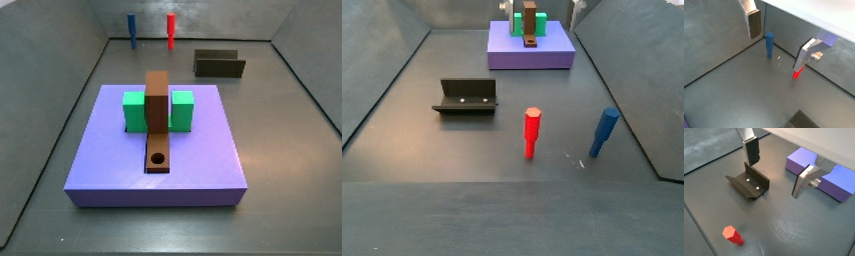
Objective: Pick up the blue object. Move up. Move to above the board. Insert the blue object.
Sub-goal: Pick up the blue object.
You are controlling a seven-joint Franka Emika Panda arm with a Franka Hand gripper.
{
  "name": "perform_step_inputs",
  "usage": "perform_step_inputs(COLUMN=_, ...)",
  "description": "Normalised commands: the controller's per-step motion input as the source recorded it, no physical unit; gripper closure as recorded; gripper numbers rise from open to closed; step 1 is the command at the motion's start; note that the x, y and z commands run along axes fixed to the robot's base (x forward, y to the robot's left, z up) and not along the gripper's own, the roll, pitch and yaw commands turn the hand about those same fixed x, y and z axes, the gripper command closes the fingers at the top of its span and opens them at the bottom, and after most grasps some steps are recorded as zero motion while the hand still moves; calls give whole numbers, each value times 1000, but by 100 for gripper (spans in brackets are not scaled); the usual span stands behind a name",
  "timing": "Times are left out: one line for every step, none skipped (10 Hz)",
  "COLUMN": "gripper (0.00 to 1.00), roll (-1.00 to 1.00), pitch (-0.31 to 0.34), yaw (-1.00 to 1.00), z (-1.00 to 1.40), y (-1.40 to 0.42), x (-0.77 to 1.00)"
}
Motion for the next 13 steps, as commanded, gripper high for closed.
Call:
perform_step_inputs(gripper=0, roll=43, pitch=0, yaw=-203, z=-54, y=231, x=-286)
perform_step_inputs(gripper=0, roll=-10, pitch=0, yaw=-254, z=0, y=323, x=-260)
perform_step_inputs(gripper=0, roll=-14, pitch=0, yaw=-277, z=0, y=297, x=-366)
perform_step_inputs(gripper=0, roll=-27, pitch=-21, yaw=-269, z=0, y=260, x=-457)
perform_step_inputs(gripper=0, roll=-31, pitch=-37, yaw=-220, z=0, y=226, x=-446)
perform_step_inputs(gripper=0, roll=-14, pitch=-44, yaw=-126, z=0, y=277, x=-397)
perform_step_inputs(gripper=0, roll=0, pitch=-49, yaw=-46, z=-29, y=371, x=-383)
perform_step_inputs(gripper=0, roll=0, pitch=-60, yaw=0, z=-91, y=411, x=-414)
perform_step_inputs(gripper=0, roll=27, pitch=-80, yaw=0, z=-166, y=414, x=-474)
perform_step_inputs(gripper=0, roll=69, pitch=-103, yaw=0, z=-280, y=369, x=-557)
perform_step_inputs(gripper=0, roll=106, pitch=-139, yaw=0, z=-366, y=311, x=-631)
perform_step_inputs(gripper=0, roll=144, pitch=-147, yaw=0, z=-429, y=249, x=-580)
perform_step_inputs(gripper=0, roll=193, pitch=-131, yaw=0, z=-420, y=214, x=-520)
